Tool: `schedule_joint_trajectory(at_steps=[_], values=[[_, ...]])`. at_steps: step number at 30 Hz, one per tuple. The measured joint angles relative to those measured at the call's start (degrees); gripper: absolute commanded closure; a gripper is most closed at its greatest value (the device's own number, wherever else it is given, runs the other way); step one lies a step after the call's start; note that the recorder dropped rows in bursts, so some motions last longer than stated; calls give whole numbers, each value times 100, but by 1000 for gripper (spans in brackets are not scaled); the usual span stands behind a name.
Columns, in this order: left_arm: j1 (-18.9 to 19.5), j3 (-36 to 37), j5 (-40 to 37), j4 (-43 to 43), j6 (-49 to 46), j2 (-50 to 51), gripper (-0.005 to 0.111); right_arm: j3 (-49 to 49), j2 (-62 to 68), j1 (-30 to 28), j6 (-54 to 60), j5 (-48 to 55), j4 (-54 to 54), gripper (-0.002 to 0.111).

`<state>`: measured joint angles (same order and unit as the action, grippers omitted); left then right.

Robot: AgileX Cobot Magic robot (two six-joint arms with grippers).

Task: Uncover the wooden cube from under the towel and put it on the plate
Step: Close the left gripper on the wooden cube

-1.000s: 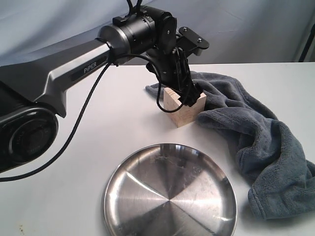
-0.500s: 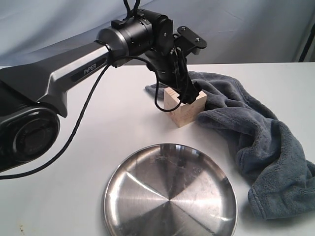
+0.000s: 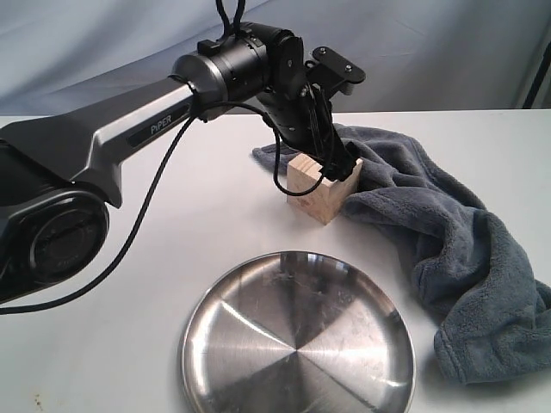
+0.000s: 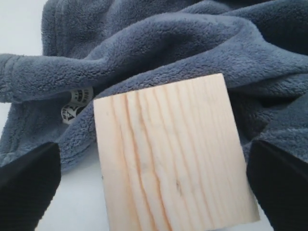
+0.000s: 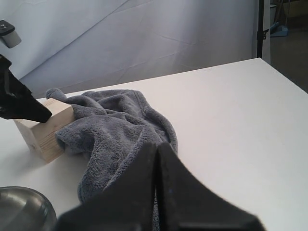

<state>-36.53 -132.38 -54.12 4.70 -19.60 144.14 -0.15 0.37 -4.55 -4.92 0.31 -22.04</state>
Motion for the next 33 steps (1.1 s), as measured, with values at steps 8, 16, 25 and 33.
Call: schedule_joint_trajectory(at_steps=[8,16,25,33], values=[[12,0,0,216,12,4,2,0,0,0,0,0,0,105],[12,63,-131,183,741,-51,2,0,0,0,0,0,0,105],[12,63,-108,-341,2013,-125,2,0,0,0,0,0,0,105],[-106,63,-82,-513,2321,-44,2,0,0,0,0,0,0,105]])
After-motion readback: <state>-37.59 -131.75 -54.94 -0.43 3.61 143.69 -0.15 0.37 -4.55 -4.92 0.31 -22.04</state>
